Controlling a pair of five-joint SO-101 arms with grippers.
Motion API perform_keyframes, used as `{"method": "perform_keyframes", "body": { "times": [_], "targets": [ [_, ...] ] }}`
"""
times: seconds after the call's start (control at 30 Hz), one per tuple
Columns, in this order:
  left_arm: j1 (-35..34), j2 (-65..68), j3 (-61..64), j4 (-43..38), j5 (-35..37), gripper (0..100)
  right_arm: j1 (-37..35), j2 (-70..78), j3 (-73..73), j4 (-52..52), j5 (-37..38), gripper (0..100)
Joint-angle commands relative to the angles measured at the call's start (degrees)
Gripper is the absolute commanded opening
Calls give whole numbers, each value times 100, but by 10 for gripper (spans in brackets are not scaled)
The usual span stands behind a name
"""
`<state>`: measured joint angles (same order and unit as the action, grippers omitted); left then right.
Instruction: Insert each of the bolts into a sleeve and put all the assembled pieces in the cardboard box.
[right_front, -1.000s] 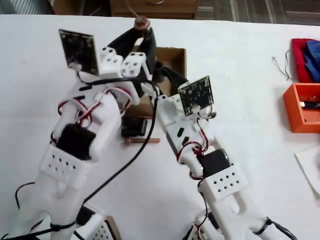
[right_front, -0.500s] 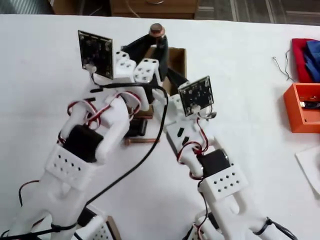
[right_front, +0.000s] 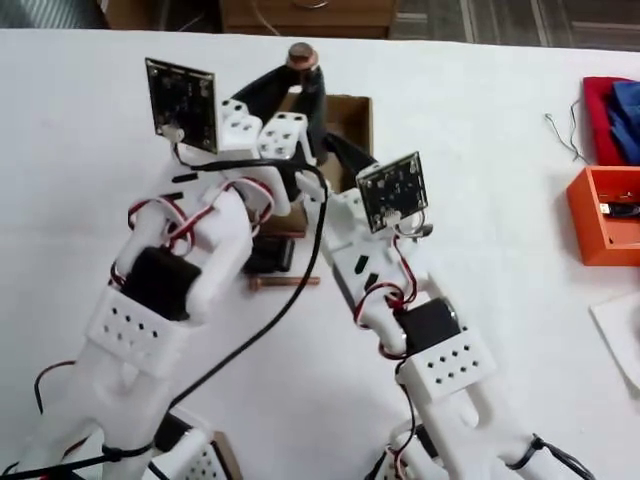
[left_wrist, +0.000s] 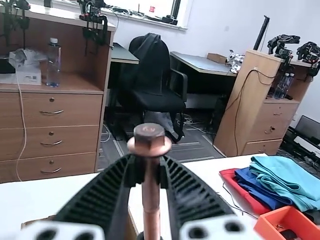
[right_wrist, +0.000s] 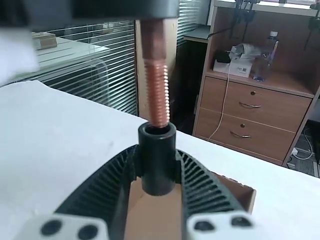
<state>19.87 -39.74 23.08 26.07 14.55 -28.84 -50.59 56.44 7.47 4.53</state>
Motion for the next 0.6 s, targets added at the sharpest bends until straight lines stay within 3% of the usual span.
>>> {"method": "perform_keyframes", "body": {
  "times": [0.0,0.57],
  "targets": [
    [-158,-26,-312,-18,-44,25,13,-233,-79,-180,44,22],
    [114,9,-154,149,0,25,13,-233,-79,-180,44,22]
  ]
}}
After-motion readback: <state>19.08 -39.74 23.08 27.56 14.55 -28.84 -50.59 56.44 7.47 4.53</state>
